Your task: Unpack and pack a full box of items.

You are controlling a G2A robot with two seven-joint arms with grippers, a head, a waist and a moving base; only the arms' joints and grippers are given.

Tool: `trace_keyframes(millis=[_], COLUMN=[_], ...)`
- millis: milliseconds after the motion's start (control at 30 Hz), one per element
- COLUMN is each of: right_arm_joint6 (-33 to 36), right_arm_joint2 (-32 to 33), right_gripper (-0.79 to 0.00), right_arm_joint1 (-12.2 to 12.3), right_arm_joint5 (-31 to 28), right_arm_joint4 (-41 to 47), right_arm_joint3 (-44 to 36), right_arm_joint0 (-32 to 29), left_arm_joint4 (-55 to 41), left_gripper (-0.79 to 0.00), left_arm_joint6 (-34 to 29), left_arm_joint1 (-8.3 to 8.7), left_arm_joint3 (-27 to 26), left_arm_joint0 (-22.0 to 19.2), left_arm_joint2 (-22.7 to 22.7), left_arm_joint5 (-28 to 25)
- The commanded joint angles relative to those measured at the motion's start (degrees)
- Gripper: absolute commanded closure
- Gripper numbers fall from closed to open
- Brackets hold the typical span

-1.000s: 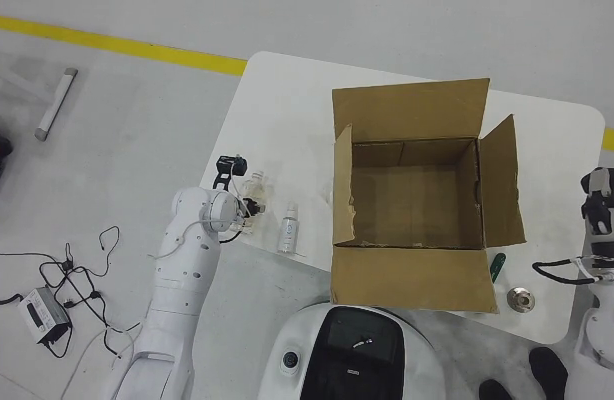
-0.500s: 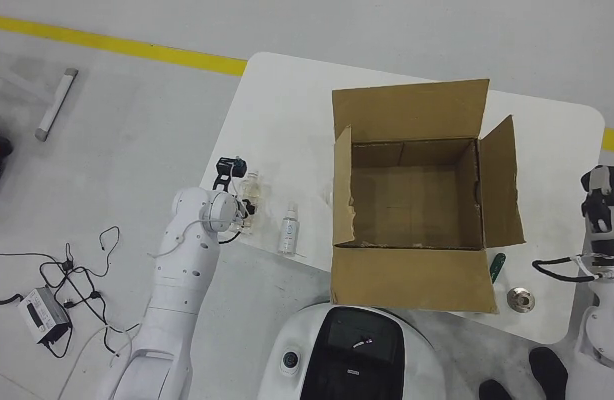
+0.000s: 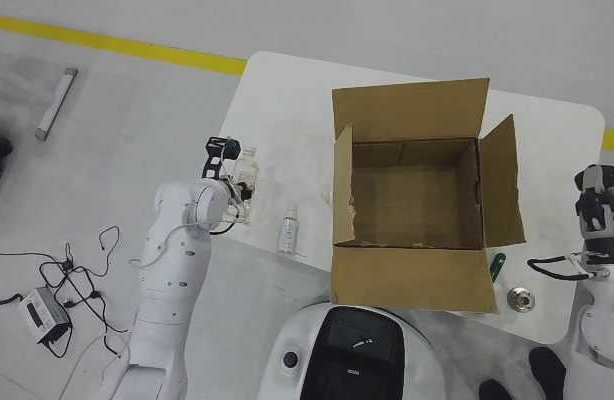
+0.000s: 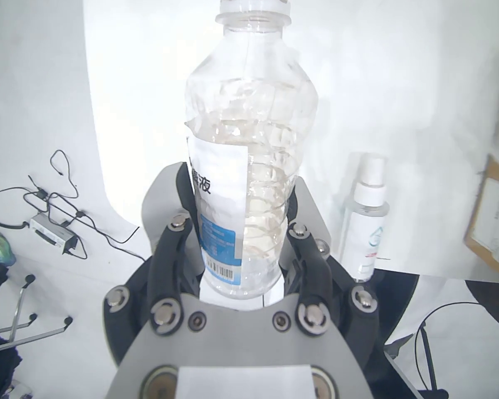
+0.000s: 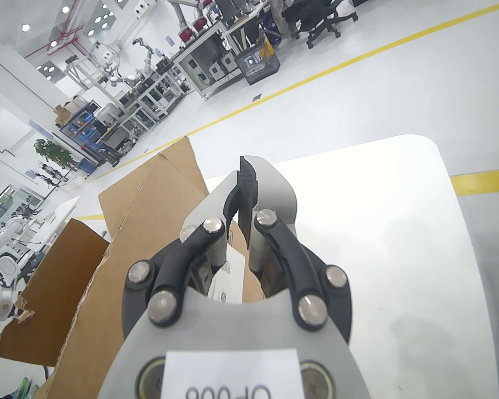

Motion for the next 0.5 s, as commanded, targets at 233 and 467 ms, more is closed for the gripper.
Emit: trace_keyframes(millis=[233, 467], right_arm_joint6=[-0.54, -0.93], right_arm_joint2=[-0.78, -1.34], right_gripper=[0.000, 0.000], right_arm_joint1=[0.37, 0.63], right_arm_joint5=[0.51, 0.84], right_arm_joint4=[-0.81, -1.22], right_arm_joint3=[0.03, -0.33], right_arm_joint0=[-0.37, -0.77], left_arm_joint4=[-16.81, -31.36], left_gripper=[0.000, 0.000], left_arm_joint6=[-6.36, -8.96], left_arm_joint1=[0.36, 0.54], left_arm_joint3=[-18.97, -24.75], left_arm_joint0=[-2.54, -6.45], left_arm_joint2=[-4.92, -5.83], left_arm_joint5=[2.78, 5.11])
